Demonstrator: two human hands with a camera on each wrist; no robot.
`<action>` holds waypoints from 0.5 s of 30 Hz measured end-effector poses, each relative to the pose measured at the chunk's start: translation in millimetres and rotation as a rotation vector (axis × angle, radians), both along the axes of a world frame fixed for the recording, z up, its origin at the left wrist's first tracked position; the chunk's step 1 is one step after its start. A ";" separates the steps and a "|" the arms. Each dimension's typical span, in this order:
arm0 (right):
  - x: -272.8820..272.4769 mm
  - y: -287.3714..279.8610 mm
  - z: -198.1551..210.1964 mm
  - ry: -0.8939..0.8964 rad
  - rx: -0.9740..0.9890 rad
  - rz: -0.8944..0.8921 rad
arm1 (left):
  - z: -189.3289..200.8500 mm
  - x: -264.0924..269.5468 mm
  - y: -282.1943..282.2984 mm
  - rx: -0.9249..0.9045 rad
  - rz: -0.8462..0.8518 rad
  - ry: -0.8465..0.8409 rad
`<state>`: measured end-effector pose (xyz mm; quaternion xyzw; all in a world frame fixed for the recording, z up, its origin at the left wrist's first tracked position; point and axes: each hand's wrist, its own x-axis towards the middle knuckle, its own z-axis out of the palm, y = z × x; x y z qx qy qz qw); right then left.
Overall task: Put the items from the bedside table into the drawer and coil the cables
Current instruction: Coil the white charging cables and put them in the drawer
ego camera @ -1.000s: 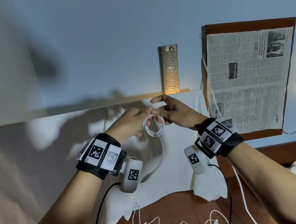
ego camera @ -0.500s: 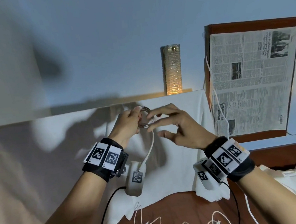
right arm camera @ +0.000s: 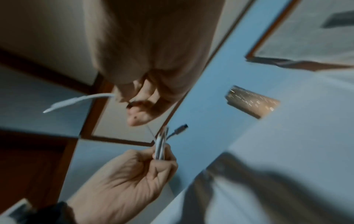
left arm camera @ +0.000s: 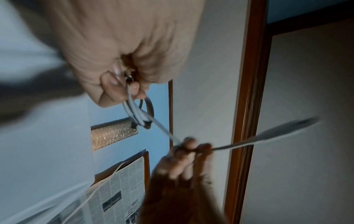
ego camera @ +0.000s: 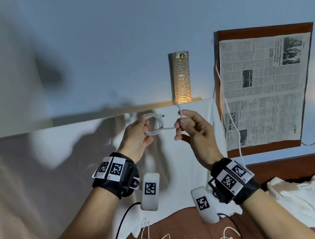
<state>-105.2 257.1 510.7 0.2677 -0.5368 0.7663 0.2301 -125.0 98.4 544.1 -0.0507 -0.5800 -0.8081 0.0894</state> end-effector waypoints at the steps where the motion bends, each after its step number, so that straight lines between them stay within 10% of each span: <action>1: -3.7 -0.8 -4.1 -0.103 -0.090 -0.043 | 0.7 -0.3 1.2 0.010 0.006 0.009; 7: -14.0 -6.1 -16.4 -0.564 -0.121 -0.059 | -1.3 1.9 6.3 -0.019 -0.009 0.045; 15: -12.2 -3.5 0.0 -0.599 0.113 -0.045 | 0.5 3.4 1.6 0.032 -0.065 0.083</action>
